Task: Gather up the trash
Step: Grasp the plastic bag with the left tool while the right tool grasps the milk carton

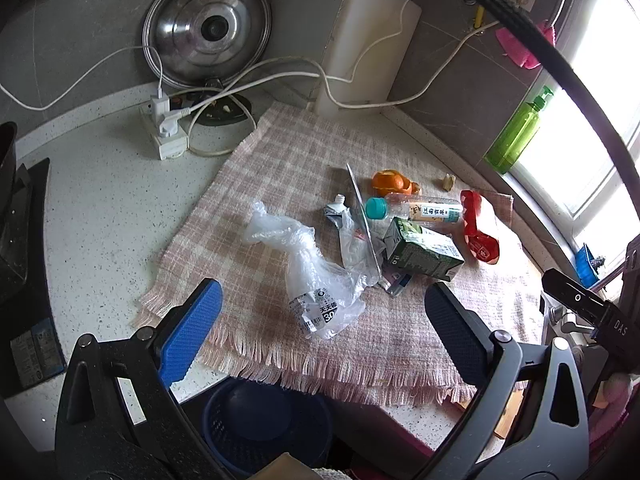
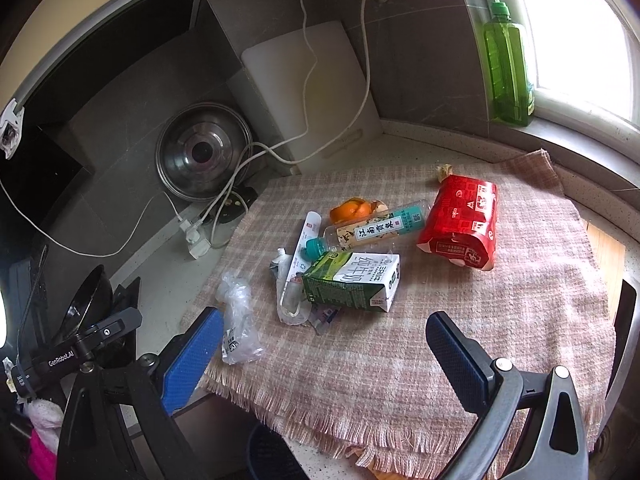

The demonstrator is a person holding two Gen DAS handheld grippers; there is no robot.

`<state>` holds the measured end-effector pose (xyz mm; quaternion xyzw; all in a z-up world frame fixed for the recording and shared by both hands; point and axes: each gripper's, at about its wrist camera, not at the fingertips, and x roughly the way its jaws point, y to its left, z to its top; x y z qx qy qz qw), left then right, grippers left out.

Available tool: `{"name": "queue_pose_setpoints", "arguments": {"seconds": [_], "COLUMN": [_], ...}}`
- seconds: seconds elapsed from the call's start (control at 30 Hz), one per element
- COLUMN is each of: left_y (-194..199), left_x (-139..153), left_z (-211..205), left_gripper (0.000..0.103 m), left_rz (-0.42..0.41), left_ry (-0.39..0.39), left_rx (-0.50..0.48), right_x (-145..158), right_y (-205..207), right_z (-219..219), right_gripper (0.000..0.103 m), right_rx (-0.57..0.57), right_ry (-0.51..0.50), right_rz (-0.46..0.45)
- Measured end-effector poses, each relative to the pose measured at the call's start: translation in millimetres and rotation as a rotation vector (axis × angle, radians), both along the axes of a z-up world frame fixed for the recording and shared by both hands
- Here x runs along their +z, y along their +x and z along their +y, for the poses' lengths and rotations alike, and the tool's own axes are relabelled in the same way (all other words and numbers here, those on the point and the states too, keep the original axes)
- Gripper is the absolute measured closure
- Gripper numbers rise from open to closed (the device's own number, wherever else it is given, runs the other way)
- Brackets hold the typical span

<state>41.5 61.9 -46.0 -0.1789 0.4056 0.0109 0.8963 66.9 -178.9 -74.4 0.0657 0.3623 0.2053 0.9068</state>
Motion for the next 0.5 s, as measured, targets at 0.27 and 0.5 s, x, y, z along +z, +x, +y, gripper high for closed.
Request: {"name": "queue_pose_setpoints", "arguments": {"seconds": [0.27,0.5], "left_y": [28,52], "left_x": [-40,-66], "left_z": [13,22], "left_gripper": [0.018,0.027], "left_rz": [0.117,0.181], "left_ry": [-0.092,-0.201], "left_rx": [-0.004,0.004], "right_x": [-35,-67], "right_y": [58,99], "right_z": [-2,-10], "right_gripper": [0.001,0.004], "right_rx": [0.003,-0.048], "right_ry": [0.011,0.129], "right_rz": [0.158,0.303]}}
